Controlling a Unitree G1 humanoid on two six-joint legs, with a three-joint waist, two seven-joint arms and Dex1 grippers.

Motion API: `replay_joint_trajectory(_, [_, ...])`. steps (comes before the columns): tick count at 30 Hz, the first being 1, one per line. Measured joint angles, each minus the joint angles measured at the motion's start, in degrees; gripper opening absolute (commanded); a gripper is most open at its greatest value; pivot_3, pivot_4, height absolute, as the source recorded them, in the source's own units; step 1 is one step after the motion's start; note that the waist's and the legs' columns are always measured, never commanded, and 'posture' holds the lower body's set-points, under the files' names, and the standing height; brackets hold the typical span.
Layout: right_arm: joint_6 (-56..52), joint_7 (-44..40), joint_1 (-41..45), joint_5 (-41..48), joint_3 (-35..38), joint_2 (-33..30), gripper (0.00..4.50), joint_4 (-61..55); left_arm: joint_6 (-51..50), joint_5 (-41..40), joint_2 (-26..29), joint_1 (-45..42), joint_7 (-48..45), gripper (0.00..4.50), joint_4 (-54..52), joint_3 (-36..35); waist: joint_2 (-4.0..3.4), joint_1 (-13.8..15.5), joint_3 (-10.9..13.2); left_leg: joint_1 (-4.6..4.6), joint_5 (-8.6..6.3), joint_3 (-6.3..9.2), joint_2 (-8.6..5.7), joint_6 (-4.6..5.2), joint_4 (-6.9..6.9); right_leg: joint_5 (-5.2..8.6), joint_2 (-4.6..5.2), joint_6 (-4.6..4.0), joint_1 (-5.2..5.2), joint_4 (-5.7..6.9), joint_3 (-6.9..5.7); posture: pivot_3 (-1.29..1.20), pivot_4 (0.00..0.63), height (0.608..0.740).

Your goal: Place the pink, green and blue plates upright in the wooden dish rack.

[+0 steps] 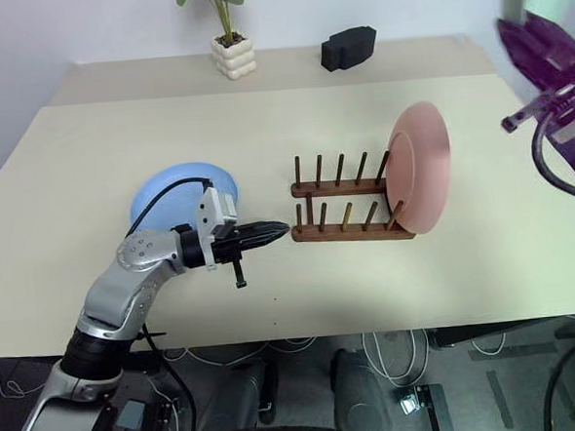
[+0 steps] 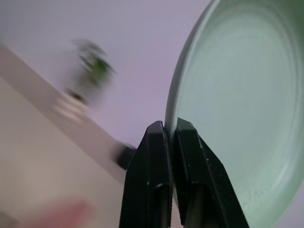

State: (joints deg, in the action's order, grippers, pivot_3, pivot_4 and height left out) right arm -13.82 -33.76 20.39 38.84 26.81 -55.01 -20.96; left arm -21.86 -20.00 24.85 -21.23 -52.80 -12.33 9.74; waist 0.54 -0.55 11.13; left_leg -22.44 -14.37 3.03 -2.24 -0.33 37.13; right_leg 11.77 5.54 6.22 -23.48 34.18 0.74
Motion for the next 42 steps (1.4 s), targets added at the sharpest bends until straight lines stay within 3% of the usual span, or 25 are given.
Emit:
replay_joint_trajectory(7, [-13.05,2.96,-1.71,27.22,-4.09,7.65,0.05,-12.25,0.17,-0.48,1.23,-0.08,0.57,0.00,0.41,-2.60,0.16,0.79,0.02,-0.09,0.00,0.07,-0.02,0.00,0.00,0.00,0.05,-0.01,-0.01,-0.09,-0.06,0.00,0.150,0.736])
replay_joint_trajectory(13, [-18.41,6.34,-8.63,41.20,-4.99,11.70,0.05,-12.89,-0.18,-1.28,2.20,0.40,0.54,0.00,0.10,-3.46,0.14,1.34,0.02,-0.12,-0.01,0.07,-0.02,0.00,0.00,0.00,0.07,-0.02,-0.04,-0.10,-0.06,0.00,0.150,0.736])
replay_joint_trajectory(22, [-22.43,5.21,-11.83,45.55,-3.06,11.53,0.05,-6.49,-0.37,-1.76,2.19,0.72,0.06,0.00,-0.14,-1.96,0.14,1.27,0.02,-0.12,-0.01,0.05,0.00,0.00,-0.03,0.00,0.04,-0.03,-0.08,-0.09,-0.07,0.00,0.150,0.736])
replay_joint_trajectory(42, [-25.95,1.19,-15.62,43.78,-0.75,11.57,0.05,-1.92,-0.22,-1.77,1.97,0.75,0.18,0.00,-0.19,-1.51,0.14,1.28,0.02,-0.13,-0.01,0.04,0.00,0.00,-0.03,0.01,0.04,-0.02,-0.09,-0.10,-0.07,0.00,0.150,0.736])
